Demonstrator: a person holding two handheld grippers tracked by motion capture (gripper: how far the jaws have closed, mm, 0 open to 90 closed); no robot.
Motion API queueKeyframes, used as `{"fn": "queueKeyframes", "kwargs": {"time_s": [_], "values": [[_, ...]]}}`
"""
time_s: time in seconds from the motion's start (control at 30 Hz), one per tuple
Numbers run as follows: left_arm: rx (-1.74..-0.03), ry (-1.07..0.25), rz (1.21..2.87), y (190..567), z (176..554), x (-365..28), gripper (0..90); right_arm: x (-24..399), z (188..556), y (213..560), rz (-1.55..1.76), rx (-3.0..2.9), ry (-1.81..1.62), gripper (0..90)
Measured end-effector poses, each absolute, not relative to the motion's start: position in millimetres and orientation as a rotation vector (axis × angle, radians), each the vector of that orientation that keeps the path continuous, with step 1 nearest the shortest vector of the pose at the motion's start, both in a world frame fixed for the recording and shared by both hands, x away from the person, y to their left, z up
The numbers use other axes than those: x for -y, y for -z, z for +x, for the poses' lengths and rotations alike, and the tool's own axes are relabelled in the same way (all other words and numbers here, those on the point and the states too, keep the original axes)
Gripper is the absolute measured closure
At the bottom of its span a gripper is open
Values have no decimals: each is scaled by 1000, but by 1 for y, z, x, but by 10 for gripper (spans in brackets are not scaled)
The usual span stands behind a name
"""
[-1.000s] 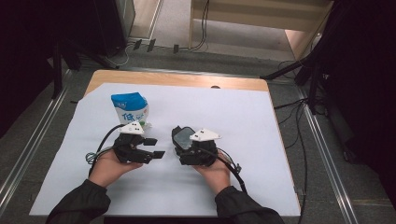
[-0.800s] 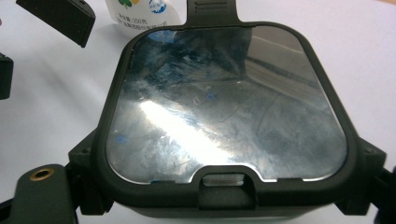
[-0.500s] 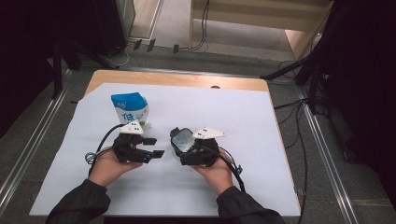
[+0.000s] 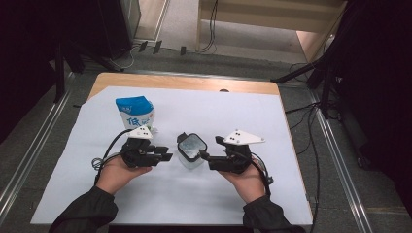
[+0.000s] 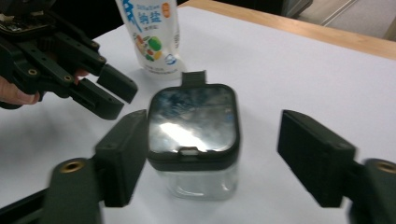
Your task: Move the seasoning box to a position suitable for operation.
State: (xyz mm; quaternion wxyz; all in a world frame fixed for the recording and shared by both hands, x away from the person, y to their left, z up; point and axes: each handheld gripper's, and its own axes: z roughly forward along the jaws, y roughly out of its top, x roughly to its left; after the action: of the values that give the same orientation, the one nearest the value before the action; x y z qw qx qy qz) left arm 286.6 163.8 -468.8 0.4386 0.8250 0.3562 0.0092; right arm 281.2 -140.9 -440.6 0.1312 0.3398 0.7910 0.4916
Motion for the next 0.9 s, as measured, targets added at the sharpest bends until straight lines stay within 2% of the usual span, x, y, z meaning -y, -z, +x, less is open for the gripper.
{"fn": "queueKeyframes", "kwargs": {"time_s": [0.07,0.13,0.27,0.4,0.47,0.9], "values": [[-884,-39,2073,469,287,-161,821,150,286,443,987,-2314,-1443,475],[-872,-43,2062,469,288,-159,888,157,294,448,1028,-2334,-1452,557],[-890,-64,2042,471,290,-153,900,162,307,462,1040,-2354,-1376,723],[-887,-70,2070,476,291,-147,900,161,319,474,1064,-2376,-1334,849],[-883,-75,2068,478,292,-146,900,159,325,479,1082,-2384,-1349,884],[-906,-55,2056,484,294,-143,900,138,327,492,1044,-2446,-1369,900]]}}
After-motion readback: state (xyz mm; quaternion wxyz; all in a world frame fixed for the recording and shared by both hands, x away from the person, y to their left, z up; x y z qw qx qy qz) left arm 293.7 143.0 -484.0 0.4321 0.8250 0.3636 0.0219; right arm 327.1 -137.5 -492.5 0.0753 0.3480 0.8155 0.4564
